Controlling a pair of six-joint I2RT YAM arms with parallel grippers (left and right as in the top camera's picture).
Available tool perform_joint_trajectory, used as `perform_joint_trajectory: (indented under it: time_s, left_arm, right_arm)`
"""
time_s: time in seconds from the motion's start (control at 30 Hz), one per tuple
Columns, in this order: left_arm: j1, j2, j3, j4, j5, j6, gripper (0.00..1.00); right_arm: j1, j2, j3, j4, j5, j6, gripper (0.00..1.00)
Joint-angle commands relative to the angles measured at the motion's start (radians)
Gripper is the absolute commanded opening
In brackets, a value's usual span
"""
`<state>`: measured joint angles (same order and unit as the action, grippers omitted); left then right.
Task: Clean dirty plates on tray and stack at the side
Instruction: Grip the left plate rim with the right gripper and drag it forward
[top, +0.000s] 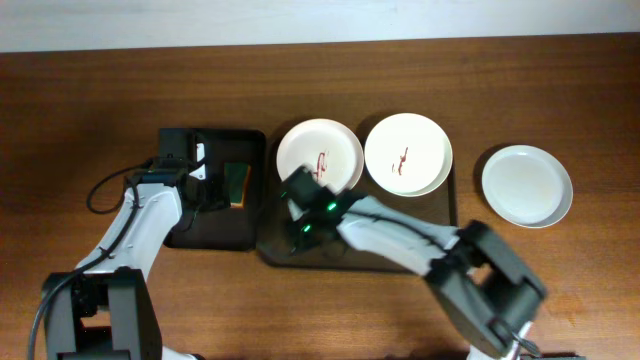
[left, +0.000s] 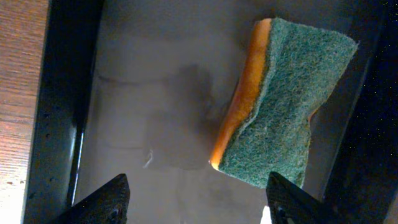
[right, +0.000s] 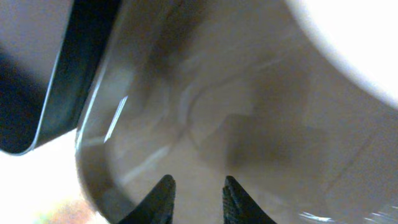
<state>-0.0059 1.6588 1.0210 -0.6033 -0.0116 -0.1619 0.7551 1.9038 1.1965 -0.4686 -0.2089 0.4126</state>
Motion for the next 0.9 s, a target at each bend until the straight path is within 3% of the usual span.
perform_joint_trajectory:
  time_s: [0.0,0.3,0.63,0.87]
  left_arm:
    - [0.004,-0.016,0.003,-0.001,-0.002,-0.009,0.68]
    - [0.004,-0.015,0.002,0.02,0.053,-0.008,0.69]
    - [-0.014,0.029,-0.012,0.171,0.109,0.1,0.74]
    - [-0.044,0.038,-0.012,0.214,0.109,0.103,0.76]
  right_arm:
    - [-0.111,-0.144,0.006,-0.036,0.06,-0.023,0.38]
    - [-0.388,-0.155,-0.006,-0.153,0.027,-0.023,0.45]
    - [-0.423,-0.026,-0.008,-0.044,-0.061,-0.011,0.45]
    - [-0.421,0.022,-0.008,0.037,-0.061,-0.011,0.45]
